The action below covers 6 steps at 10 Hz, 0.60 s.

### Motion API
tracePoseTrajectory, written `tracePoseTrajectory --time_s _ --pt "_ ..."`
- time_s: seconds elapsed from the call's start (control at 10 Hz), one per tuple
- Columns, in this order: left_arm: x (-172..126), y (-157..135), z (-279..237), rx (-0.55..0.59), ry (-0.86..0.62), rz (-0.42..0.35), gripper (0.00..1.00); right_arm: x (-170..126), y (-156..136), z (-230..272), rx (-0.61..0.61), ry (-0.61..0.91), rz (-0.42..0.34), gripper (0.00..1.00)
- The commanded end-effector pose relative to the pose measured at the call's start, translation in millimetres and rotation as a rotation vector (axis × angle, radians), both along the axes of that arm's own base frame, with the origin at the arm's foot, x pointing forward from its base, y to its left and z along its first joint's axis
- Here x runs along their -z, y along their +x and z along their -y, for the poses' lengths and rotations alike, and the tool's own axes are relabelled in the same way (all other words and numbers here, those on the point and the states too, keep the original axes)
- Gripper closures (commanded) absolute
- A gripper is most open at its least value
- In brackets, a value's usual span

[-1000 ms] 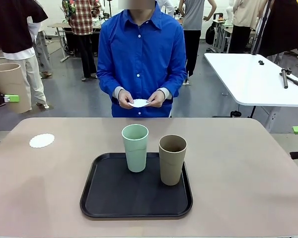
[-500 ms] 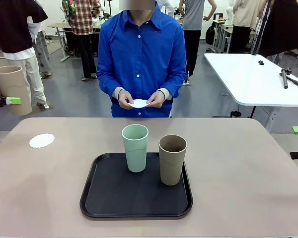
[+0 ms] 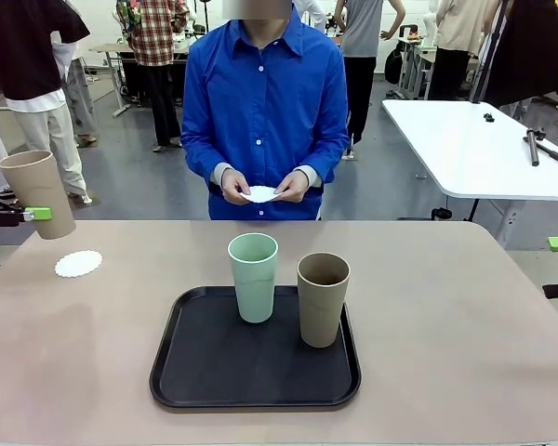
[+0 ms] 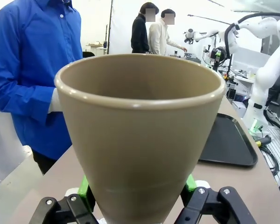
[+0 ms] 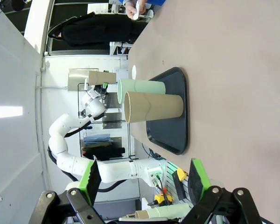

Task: Place coasters on the table and set cups on them.
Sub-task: Pick up one Reusable plastic cup and place it on a coaster set by the human.

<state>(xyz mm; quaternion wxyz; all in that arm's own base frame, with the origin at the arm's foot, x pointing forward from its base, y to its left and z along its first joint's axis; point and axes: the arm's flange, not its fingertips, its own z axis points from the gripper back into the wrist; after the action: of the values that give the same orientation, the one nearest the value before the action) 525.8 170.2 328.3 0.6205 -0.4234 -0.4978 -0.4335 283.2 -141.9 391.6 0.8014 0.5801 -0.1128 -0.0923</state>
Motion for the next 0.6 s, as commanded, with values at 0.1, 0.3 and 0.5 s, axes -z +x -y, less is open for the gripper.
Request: tracePoseTrajectory --time_s 0.1,0.3,0.5 --pt "15.4 15.0 -6.6 0.029 0.047 0.073 0.15 -0.7 1.0 0.0 -0.001 0.015 0.014 0.00" --pt "37.0 19.2 -2.1 0.041 0.065 0.092 0.15 -0.7 1.0 0.0 -0.001 0.015 0.014 0.00" --pt "51.0 29.5 0.8 0.034 0.085 0.087 0.15 -0.7 1.0 0.0 -0.001 0.015 0.014 0.00"
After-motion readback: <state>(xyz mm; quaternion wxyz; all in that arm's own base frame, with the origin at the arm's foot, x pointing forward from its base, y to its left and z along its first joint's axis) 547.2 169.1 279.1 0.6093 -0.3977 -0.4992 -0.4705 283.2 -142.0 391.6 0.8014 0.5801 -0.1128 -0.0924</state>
